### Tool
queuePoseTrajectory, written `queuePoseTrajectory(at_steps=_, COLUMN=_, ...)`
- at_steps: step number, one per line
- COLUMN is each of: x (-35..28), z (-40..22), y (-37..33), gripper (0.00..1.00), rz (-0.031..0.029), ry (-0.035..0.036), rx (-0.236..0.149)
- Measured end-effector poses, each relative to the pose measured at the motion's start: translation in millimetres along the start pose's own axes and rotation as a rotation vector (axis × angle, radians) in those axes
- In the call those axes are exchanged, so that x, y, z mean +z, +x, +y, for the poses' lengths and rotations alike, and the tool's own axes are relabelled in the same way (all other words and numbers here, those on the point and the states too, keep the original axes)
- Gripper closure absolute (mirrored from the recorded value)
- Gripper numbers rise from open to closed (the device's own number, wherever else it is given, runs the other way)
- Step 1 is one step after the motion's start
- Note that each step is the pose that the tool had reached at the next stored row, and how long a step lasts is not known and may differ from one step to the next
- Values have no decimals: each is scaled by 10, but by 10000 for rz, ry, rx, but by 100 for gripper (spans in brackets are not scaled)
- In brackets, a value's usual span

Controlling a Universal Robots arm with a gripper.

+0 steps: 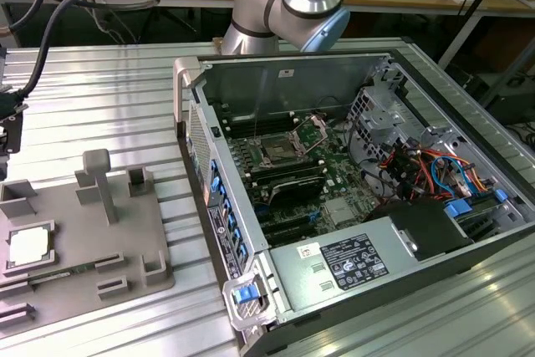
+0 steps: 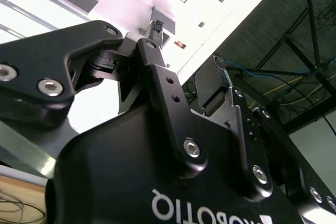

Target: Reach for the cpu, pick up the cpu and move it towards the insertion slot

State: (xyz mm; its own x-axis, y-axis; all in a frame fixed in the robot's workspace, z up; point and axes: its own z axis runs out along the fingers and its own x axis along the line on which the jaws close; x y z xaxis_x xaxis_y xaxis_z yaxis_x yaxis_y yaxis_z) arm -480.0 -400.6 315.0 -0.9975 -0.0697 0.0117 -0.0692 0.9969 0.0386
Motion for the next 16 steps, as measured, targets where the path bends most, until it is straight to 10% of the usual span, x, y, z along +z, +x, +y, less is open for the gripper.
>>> queuePoseTrajectory(at_steps=16, x=100, z=-7, y=-1, gripper=47, rz=-1, ry=-18, rx=0)
